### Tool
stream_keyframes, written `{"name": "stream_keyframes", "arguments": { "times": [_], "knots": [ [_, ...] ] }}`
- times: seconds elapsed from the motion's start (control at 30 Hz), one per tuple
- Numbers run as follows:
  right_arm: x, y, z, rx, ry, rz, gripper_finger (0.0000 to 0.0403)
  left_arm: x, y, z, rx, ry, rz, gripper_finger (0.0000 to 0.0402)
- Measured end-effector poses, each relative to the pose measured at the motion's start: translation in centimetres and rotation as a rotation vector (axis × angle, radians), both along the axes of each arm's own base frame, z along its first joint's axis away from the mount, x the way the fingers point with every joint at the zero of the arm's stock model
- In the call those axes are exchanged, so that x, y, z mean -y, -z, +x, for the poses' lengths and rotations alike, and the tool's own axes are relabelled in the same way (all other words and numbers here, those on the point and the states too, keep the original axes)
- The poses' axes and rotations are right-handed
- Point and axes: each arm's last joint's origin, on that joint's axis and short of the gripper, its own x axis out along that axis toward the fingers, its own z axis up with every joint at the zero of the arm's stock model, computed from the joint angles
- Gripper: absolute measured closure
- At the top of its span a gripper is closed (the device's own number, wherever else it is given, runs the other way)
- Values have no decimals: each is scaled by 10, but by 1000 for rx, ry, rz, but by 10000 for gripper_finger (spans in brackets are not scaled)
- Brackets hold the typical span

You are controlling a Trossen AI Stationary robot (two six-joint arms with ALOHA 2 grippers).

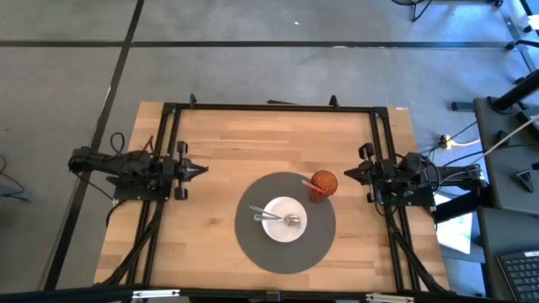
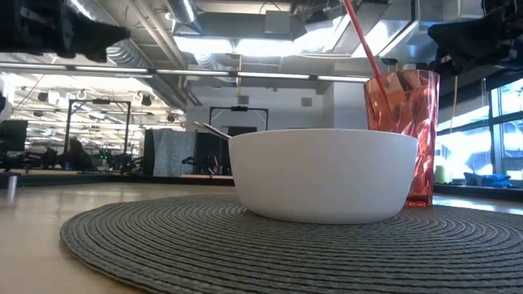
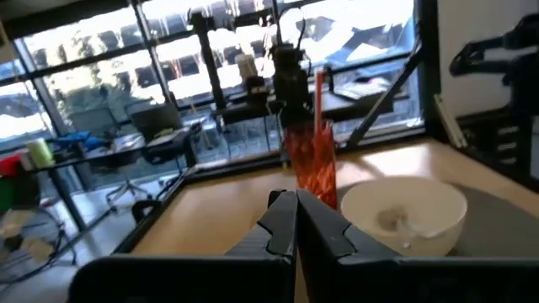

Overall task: Pick & Place Utensil
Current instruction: Return to Home Position

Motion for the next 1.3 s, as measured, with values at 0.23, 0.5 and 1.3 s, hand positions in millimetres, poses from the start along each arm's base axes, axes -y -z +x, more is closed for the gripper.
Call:
{"name": "stream_keyframes", "arguments": {
  "times": [0.23, 0.5, 1.3],
  "knots": [
    [0, 1, 0, -10, 13, 6, 400, 0, 13, -3, -116, -53, -75, 400],
    [2, 16, 4, -16, 71, 40, 401, 6, 26, 0, -119, -43, -94, 400],
    [3, 19, 5, -53, 123, 23, 402, 0, 27, 1, -113, -114, -51, 400]
  ]
}}
